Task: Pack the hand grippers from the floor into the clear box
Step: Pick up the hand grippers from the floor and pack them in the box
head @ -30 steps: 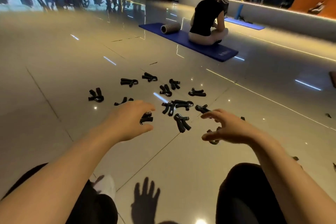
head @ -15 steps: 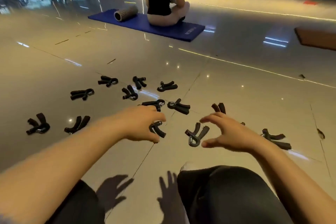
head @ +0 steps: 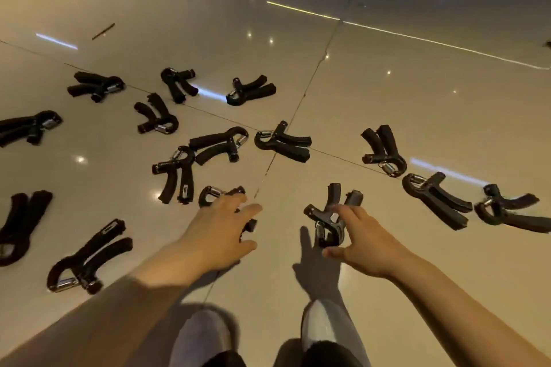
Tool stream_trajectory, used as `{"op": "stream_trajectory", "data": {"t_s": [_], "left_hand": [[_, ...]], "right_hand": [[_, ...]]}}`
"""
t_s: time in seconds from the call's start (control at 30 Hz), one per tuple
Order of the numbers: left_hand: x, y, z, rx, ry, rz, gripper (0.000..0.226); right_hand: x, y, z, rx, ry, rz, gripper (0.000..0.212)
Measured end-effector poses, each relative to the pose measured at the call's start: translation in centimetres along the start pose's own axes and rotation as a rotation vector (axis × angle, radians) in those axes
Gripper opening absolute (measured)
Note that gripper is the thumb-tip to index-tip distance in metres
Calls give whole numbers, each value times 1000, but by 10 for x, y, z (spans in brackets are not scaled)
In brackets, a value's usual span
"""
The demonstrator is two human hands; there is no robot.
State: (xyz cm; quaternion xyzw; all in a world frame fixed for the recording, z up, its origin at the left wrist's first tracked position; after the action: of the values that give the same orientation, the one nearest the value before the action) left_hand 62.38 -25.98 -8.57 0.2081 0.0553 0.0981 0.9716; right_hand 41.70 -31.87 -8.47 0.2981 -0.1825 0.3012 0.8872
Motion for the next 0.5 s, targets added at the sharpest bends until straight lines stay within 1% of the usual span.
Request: {"op": "stream_trajectory", "data": {"t_s": [0.1, 0.2, 0.27, 0.33, 0.4, 0.47, 0.5], "left_hand": [[33, -13, -62, 79, -21, 129, 70], [46, -11, -100, 94, -17, 121, 81], [50, -7, -111, 80, -41, 154, 84], [47, -5, -113, 61, -45, 171, 86], [41, -4, -110, 55, -11, 181, 84], [33, -1, -110, 76, 57, 164, 80], [30, 3, -114, 115, 106, 162, 80]], "right_hand": [[-22, -29, -40, 48, 40, -30, 73], [-35, -30, -67, 191, 215, -2, 70], [-40, -22, -72, 231, 329, 35, 72], [-41, -16, -78, 228, 345, 63, 76], [-42, -16, -80, 171, 340, 84, 81], [-39, -15, -82, 118, 347, 81, 84], [-38, -12, -87, 133, 367, 60, 85]]}}
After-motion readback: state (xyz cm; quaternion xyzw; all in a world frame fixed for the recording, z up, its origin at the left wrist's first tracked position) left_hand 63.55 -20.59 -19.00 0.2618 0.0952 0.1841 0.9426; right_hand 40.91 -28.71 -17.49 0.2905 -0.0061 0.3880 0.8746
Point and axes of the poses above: each hand's wrist, its own y-axis away from the middle knuckle, its own z-axis out of the back of the hand, x = y × z, the point moved 7 cm from there along -y, towards the middle knuckle, and after that the axes turned 13 degrees about z, right-handed, at the moved point
